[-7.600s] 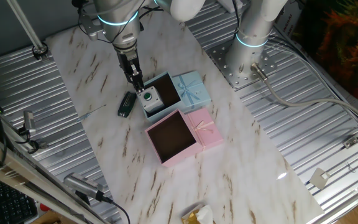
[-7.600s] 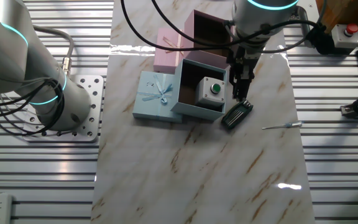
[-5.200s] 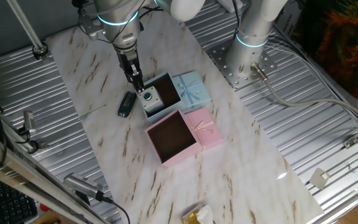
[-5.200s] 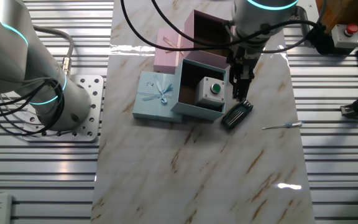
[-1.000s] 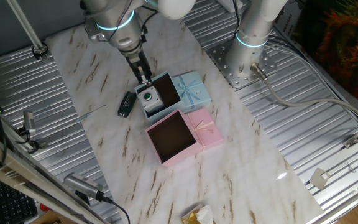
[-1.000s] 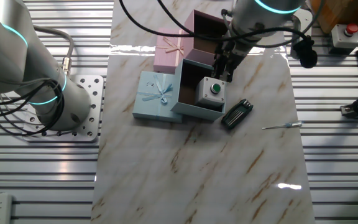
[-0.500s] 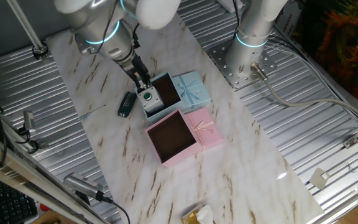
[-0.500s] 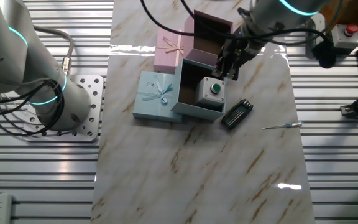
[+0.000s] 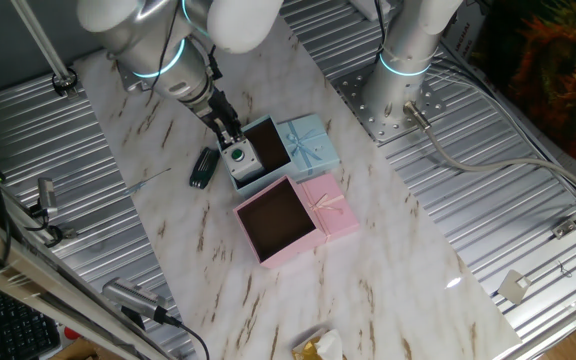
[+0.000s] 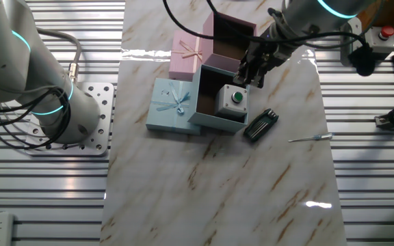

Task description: Move an object from one box to another

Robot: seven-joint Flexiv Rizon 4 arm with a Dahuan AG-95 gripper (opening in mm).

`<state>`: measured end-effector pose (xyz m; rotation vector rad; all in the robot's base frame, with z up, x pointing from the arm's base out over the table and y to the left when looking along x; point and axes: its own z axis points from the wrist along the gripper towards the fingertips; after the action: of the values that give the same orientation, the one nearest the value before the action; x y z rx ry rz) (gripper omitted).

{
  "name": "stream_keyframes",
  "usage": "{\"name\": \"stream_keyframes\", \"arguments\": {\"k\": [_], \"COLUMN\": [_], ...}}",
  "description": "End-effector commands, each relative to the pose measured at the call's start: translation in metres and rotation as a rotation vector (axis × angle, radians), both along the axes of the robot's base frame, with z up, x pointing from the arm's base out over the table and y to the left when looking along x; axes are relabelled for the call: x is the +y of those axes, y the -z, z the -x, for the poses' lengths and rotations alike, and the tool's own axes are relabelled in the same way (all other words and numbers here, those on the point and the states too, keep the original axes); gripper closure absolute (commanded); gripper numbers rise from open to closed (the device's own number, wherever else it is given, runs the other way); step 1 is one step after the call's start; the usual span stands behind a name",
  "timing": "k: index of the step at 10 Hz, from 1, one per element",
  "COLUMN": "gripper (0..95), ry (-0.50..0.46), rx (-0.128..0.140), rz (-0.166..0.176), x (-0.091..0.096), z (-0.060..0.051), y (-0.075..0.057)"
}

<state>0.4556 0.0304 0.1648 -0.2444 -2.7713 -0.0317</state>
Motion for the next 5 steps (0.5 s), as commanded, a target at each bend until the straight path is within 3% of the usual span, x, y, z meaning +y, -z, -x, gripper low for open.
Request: {"name": "stream_keyframes", "arguments": {"k": [1, 5], "gripper": [95.0, 95.0], "ry": [0.000, 0.002], "rx": [0.013, 0.019], "rz": [-0.005, -0.005], "x": [0.0000, 0.0000], "z": [-0.0009, -0.0007], "y": [0.0000, 0.0001]}}
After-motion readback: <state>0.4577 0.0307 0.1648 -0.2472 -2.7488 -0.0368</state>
